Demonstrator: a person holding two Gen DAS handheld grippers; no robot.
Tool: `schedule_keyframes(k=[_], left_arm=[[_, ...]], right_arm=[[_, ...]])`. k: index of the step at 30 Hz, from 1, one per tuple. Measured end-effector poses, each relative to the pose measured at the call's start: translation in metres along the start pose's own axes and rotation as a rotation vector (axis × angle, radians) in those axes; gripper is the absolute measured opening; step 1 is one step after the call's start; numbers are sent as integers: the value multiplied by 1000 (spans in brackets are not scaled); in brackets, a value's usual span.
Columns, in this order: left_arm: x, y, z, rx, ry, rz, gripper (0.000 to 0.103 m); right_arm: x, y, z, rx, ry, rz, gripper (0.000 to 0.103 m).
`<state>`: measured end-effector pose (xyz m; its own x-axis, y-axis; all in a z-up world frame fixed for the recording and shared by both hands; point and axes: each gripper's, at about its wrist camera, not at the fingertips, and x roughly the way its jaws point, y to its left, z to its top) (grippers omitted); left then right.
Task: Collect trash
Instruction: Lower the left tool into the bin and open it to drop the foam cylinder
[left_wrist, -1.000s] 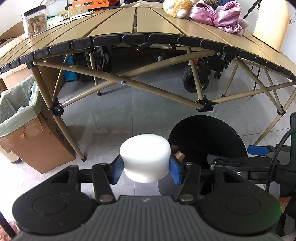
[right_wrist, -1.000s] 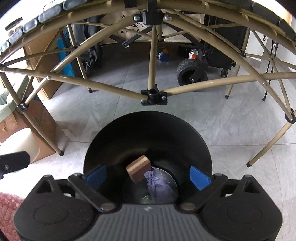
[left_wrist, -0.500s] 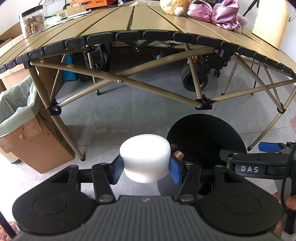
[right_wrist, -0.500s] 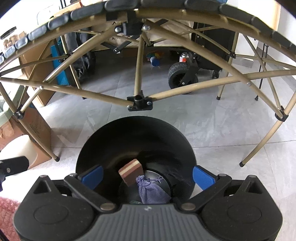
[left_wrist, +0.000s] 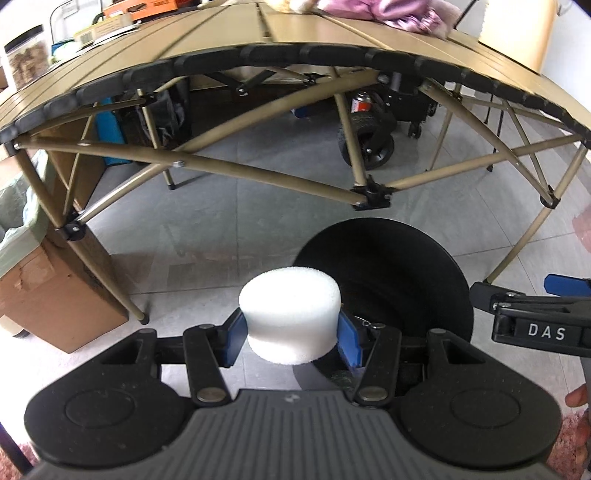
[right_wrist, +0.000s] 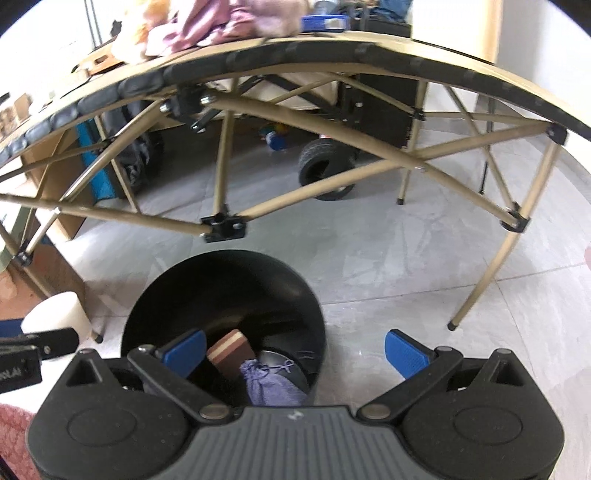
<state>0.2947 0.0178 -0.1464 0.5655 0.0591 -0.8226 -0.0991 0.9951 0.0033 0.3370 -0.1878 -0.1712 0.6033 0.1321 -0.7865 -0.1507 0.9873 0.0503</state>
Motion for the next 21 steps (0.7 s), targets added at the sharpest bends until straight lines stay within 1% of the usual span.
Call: schedule_keyframes(k=[8, 15, 21], left_arm=[[16, -38, 4, 42, 33, -39, 53], [39, -61, 9, 29, 99, -59, 53], [59, -78, 13, 22, 152, -56, 53]], right_arm=[[-14, -30, 1, 87, -31, -41, 103], [-21, -67, 0, 192, -54, -87, 103], [-26, -81, -2, 240, -75, -98, 103]])
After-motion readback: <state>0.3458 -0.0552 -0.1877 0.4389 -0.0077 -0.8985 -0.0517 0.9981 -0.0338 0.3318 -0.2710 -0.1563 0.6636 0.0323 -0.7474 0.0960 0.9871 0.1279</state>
